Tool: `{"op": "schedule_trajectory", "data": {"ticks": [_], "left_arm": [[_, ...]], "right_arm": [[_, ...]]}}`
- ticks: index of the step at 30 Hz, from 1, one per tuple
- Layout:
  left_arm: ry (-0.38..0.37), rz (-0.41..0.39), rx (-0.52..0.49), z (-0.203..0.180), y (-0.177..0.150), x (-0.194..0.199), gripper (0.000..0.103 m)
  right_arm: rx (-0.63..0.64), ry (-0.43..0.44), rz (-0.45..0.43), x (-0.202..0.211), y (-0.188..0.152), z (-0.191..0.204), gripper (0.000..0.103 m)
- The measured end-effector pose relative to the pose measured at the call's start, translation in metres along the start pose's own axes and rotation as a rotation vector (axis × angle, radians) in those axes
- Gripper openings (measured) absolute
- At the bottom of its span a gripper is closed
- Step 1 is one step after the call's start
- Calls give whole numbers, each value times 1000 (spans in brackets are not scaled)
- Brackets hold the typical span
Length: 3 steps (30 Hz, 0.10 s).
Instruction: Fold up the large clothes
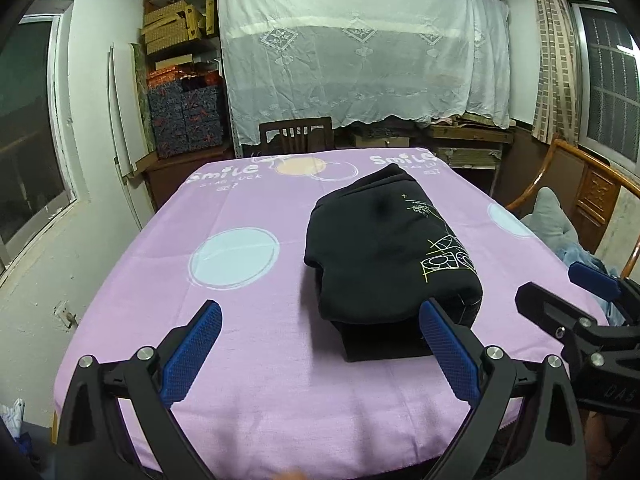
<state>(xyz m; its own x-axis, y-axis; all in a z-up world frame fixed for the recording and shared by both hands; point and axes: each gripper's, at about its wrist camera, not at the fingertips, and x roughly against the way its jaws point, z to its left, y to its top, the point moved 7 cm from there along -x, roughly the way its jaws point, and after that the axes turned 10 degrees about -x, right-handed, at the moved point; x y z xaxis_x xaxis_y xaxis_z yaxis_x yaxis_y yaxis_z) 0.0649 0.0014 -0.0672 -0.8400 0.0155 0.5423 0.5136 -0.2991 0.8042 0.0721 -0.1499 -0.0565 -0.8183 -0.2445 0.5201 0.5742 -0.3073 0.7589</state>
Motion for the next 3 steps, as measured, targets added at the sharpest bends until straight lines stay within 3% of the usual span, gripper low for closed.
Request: {"op": "schedule_trajectory", "data": {"ticks": [3], "left_arm": [[-8, 10, 9, 2, -1, -2, 99]], "right_arm": [[-12, 3, -4, 1, 1, -2, 98]]}}
